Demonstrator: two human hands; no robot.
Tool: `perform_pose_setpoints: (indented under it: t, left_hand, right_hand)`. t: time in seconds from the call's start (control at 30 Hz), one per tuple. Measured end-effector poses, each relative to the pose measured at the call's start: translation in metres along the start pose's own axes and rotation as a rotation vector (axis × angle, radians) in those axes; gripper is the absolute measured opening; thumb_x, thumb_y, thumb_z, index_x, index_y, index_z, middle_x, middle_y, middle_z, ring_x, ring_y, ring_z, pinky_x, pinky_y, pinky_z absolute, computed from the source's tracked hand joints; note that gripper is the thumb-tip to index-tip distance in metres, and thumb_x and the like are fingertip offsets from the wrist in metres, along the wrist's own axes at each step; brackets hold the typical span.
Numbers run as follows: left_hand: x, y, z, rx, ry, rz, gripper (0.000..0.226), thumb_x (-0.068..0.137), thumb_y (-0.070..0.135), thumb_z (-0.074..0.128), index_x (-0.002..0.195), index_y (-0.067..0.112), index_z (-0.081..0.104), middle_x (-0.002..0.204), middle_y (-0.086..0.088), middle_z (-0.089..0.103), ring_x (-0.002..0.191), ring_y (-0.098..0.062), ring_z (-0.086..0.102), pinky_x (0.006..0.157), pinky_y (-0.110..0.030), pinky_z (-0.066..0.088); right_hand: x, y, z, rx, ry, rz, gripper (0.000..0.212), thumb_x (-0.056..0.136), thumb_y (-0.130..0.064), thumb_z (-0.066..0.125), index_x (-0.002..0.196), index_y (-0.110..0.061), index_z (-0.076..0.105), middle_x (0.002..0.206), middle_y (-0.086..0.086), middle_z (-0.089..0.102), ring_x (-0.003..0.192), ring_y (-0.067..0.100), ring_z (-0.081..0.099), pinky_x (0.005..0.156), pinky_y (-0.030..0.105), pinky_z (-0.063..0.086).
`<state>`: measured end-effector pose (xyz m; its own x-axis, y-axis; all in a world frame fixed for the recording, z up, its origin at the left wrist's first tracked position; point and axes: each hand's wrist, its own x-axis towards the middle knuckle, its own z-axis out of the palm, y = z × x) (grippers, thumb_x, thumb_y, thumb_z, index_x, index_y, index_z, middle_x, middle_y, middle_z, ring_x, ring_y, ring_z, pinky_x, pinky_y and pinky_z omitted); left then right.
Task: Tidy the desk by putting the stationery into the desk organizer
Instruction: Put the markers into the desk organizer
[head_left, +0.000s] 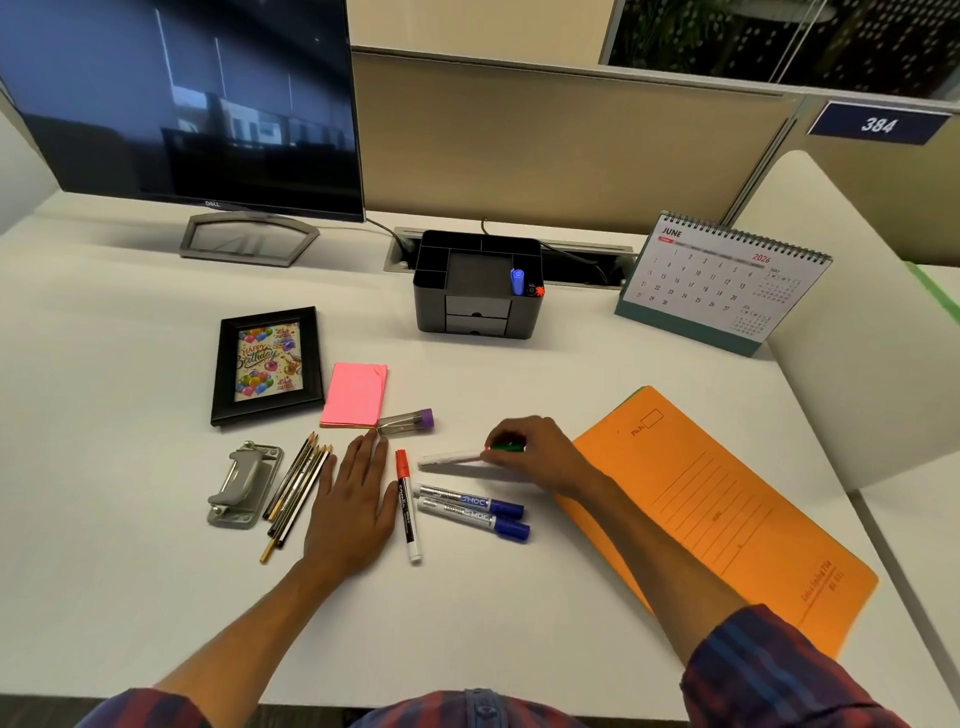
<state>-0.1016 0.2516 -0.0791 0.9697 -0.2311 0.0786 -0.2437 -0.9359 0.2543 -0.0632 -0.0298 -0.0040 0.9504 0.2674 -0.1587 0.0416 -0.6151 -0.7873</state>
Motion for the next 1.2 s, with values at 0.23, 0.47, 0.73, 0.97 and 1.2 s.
perform_pose_setpoints:
  t: [0.23,0.47,0.73,0.97,1.2]
  left_hand:
    - [0.000,0.000,0.000,0.003,0.003,0.003,0.064,0.098,0.046,0.017,0.155,0.016,0.019,0.162,-0.003,0.017,0.149,-0.017,0.012,0.120,-0.041,0.006]
    - [0.000,0.001,-0.001,0.008,0.006,0.004,0.063,0.098,0.044,0.021,0.154,0.015,0.023,0.161,-0.004,0.022,0.148,-0.018,0.016,0.119,-0.042,0.008]
    - [0.000,0.001,-0.003,0.012,0.008,0.006,0.063,0.098,0.044,0.021,0.154,0.014,0.024,0.161,-0.004,0.022,0.148,-0.016,0.014,0.119,-0.040,0.006]
    - [0.000,0.002,-0.003,0.005,-0.004,0.006,0.063,0.099,0.045,0.021,0.155,0.016,0.020,0.162,-0.002,0.018,0.149,-0.015,0.012,0.120,-0.040,0.005]
    - [0.000,0.002,-0.004,-0.003,-0.014,0.005,0.063,0.099,0.045,0.020,0.155,0.016,0.018,0.162,-0.002,0.017,0.149,-0.015,0.011,0.120,-0.038,0.001]
  right_hand:
    - [0.019,-0.024,-0.045,0.415,0.424,-0.071,0.019,0.083,-0.014,0.076,0.097,-0.002,0.071,0.082,0.009,0.071,0.072,0.011,0.066,0.067,0.019,0.051]
    - [0.049,-0.042,-0.106,0.306,0.926,-0.186,0.029,0.082,-0.016,0.077,0.106,-0.007,0.064,0.096,0.001,0.071,0.088,0.008,0.069,0.078,0.023,0.057]
    - [0.099,-0.042,-0.134,-0.036,1.057,-0.223,0.027,0.093,-0.019,0.062,0.120,-0.015,0.061,0.095,0.004,0.074,0.084,0.015,0.071,0.077,0.030,0.059]
    - [0.126,-0.033,-0.120,-0.211,0.849,-0.065,0.034,0.100,-0.016,0.048,0.133,-0.011,0.056,0.096,0.011,0.071,0.076,0.019,0.063,0.064,0.018,0.049]
    - [0.132,-0.030,-0.109,-0.285,0.612,0.004,0.041,0.104,-0.018,0.039,0.143,-0.009,0.046,0.124,0.011,0.065,0.102,0.023,0.062,0.084,0.027,0.047]
